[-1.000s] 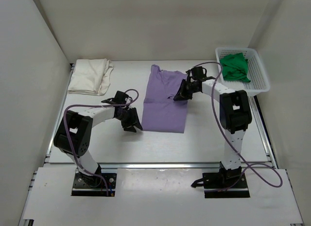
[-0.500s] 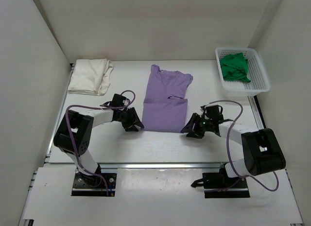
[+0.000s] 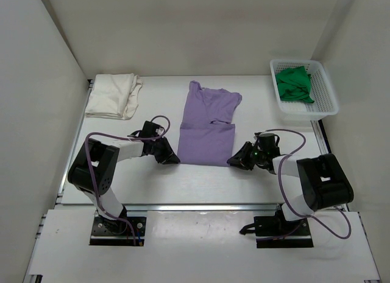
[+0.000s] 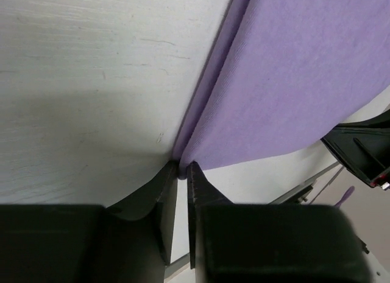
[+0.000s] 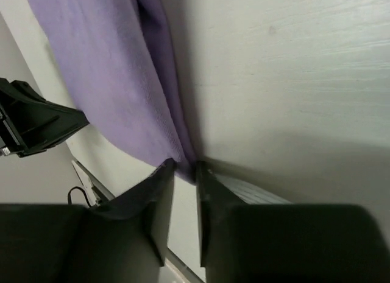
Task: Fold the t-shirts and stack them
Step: Grab one side of the 2/3 rectangular tshirt with both arms, then fold the long partially folded tshirt into a neat square
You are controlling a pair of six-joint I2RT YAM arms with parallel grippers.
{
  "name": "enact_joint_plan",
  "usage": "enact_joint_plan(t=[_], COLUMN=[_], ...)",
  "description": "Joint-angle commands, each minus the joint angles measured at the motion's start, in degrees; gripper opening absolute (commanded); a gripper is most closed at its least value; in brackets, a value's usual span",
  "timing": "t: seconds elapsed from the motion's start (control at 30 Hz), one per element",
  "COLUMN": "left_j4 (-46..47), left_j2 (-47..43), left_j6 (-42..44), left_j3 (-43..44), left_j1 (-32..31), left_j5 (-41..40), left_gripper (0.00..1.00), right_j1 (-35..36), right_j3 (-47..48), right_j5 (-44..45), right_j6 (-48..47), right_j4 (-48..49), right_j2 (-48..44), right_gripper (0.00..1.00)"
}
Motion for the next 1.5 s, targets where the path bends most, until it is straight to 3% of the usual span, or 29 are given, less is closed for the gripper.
enact_joint_plan(t=[0.0, 0.07, 0.2, 0.33, 0.57, 0.67, 0.73, 0.9, 1.0, 1.23, 1.3, 1.47], left_j4=[-0.6, -1.3, -5.6, -12.6, -23.8, -30.0, -33.1, -36.2, -36.0, -37.3, -38.8, -39.9], left_j2=[0.9, 0.1, -1.5, -5.4, -23.9, -31.4, -33.2, -23.1, -14.2, 9.0, 17.5, 31.2], left_j6=[0.5, 0.7, 3.9, 7.1, 6.4, 5.1, 5.5, 8.9, 10.3, 10.8, 10.6, 8.5], left_j3=[-0.4, 0.5, 3.2, 1.9, -10.2, -9.0, -3.5, 15.3, 26.6, 53.7, 65.2, 81.2], left_j1=[-0.3, -0.5, -1.3, -2.7, -5.4, -5.8, -4.6, -3.2, -2.4, -1.8, -1.3, 0.3], left_j5=[-5.8, -6.7, -7.2, -7.4, -4.2, -4.5, -4.7, -8.4, -11.3, -14.4, -14.4, -15.3], left_gripper=[0.22, 0.13, 0.01, 0.0, 0.0, 0.0, 0.0, 0.0, 0.0, 0.0, 0.0, 0.0], right_j1=[-0.1, 0.2, 1.0, 4.3, 17.0, 18.9, 16.6, 2.2, -2.7, -7.1, -8.3, -11.0], right_j3=[-0.1, -0.2, 0.1, -3.9, -13.6, -11.9, -9.1, 5.7, 19.7, 41.5, 44.8, 54.5], right_j5=[2.4, 2.7, 2.1, 3.0, 6.2, 8.0, 5.7, -0.3, -1.5, -0.7, -0.9, -3.1], right_j6=[1.1, 0.9, 0.7, 0.3, 6.7, 9.0, 7.4, -7.3, -14.6, -19.5, -19.2, -18.5], right_j4=[3.0, 2.1, 0.5, -5.0, -23.3, -31.8, -34.5, -37.1, -37.1, -34.8, -33.5, -30.6], right_j2=[1.4, 1.3, 0.0, -7.4, -30.7, -42.4, -44.0, -32.1, -17.8, 6.8, 10.8, 23.2], right_gripper=[0.16, 0.04, 0.0, 0.0, 0.0, 0.0, 0.0, 0.0, 0.0, 0.0, 0.0, 0.0])
